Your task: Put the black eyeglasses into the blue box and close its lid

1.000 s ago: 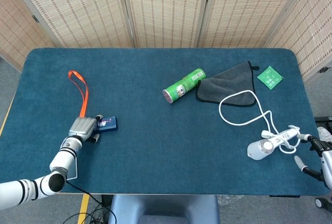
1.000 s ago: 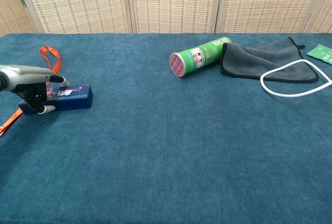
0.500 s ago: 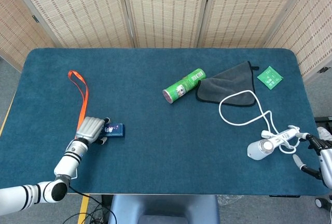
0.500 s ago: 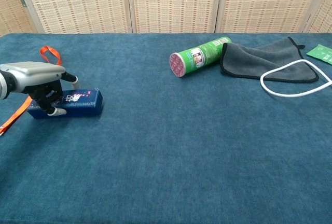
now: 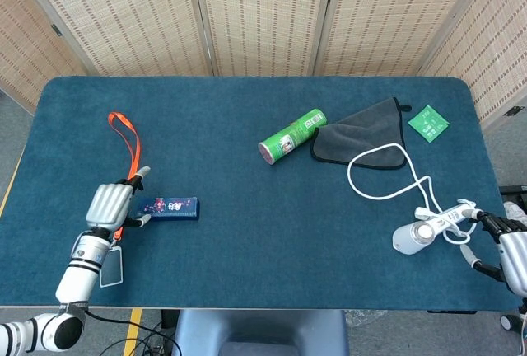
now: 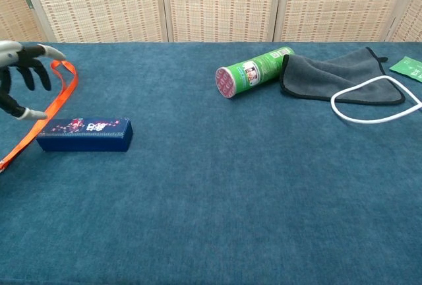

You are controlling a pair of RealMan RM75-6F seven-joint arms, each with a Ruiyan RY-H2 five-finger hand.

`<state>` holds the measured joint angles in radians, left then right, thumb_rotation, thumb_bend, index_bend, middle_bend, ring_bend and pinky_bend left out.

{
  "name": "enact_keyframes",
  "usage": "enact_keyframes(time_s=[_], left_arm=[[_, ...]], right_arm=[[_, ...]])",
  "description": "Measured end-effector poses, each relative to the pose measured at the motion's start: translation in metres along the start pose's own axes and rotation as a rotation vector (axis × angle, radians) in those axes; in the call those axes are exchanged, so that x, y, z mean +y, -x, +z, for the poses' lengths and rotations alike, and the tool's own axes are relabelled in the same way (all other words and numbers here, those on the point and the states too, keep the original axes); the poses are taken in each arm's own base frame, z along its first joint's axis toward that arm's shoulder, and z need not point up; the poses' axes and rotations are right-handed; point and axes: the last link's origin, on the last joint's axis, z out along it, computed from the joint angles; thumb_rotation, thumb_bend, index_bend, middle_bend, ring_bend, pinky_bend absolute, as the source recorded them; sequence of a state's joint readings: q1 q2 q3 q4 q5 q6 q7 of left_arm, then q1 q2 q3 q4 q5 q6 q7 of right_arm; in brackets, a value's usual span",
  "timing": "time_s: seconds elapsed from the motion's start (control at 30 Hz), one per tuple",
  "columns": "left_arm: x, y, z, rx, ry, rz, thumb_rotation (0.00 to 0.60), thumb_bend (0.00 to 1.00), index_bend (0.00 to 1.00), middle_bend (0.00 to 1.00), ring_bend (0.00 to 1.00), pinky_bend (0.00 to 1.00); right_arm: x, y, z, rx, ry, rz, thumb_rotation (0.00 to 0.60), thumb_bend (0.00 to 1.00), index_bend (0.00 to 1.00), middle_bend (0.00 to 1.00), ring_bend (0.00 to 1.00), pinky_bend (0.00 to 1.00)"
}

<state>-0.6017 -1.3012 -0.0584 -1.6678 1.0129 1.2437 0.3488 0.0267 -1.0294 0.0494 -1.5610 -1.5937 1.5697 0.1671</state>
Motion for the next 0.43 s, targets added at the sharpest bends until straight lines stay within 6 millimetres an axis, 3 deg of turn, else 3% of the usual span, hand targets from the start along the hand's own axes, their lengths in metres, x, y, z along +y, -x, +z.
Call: enact_keyframes(time_s=[0.3,0.43], left_arm=[[-0.054,-0.015,-0.06,0.111,-0.157,-0.032,0.6,0.23,0.17,0.39,0.38,0.5],[-0.066,-0.017,-0.083,0.145,-0.195,-0.046,0.6,0.23,0.17,0.37,0.34,0.45]], right_arm=[[-0.005,0.002,0.004,-0.013,-0.014,-0.006,0.6,0.29,0.29,0.36,0.35,0.45],[-0.009,0.004,0.007,-0.017,-0.016,-0.001,0.6,0.29,0.29,0.33,0.32,0.43]])
